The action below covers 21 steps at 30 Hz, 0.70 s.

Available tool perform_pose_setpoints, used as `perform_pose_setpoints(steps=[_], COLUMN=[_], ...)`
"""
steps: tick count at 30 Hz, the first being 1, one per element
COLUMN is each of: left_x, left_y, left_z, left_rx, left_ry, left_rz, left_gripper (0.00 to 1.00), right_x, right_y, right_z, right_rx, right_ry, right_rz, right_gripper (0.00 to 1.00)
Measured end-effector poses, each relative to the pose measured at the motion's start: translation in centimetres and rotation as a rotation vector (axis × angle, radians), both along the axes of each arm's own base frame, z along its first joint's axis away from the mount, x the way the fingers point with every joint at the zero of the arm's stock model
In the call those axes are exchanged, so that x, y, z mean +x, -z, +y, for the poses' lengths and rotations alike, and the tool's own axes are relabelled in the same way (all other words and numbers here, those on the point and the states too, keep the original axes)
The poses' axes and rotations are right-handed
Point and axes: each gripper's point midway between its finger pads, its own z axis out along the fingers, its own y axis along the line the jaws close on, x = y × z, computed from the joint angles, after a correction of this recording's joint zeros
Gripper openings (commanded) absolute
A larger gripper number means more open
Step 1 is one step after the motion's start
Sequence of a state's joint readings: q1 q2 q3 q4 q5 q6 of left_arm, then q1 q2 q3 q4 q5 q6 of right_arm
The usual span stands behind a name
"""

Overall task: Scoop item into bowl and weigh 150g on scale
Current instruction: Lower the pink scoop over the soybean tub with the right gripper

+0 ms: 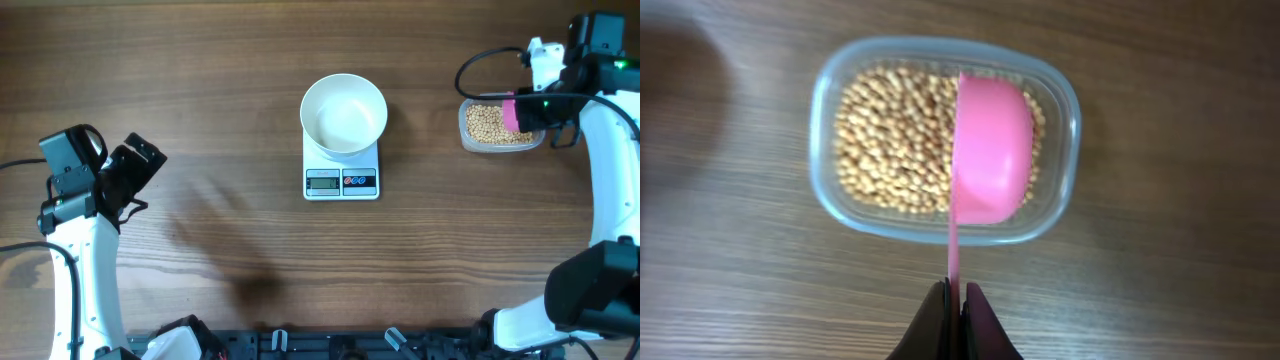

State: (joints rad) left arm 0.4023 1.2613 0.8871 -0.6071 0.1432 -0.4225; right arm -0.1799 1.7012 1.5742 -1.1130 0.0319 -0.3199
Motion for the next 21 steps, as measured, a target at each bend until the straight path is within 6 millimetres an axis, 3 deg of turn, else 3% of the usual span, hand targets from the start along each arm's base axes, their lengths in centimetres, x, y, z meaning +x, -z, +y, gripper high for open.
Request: perform_pose_setpoints(steps=[8,16,21], left_x=[0.1,0.1,-0.1], left_y=[0.0,0.0,0.1], left_z=[-0.2,-0.2,-0.2], left_rx=[-0.009,-0.009,-0.012], left_ry=[0.006,0.007,0.007], left_rz=[-0.004,-0.004,0.002], left_gripper=[1.00,1.00,1.00], right_x=[0.6,-0.1,-0.2], right_y=[0.4,3.9,4.3], right_z=[-0.8,-0.6,0.5], right_rx=[-0.041,-0.025,0.040], right_ry=[0.014,0.026,0.030], right_rz=[-0.020,0.013,0.014], right_gripper=[0.04,0.04,0.04])
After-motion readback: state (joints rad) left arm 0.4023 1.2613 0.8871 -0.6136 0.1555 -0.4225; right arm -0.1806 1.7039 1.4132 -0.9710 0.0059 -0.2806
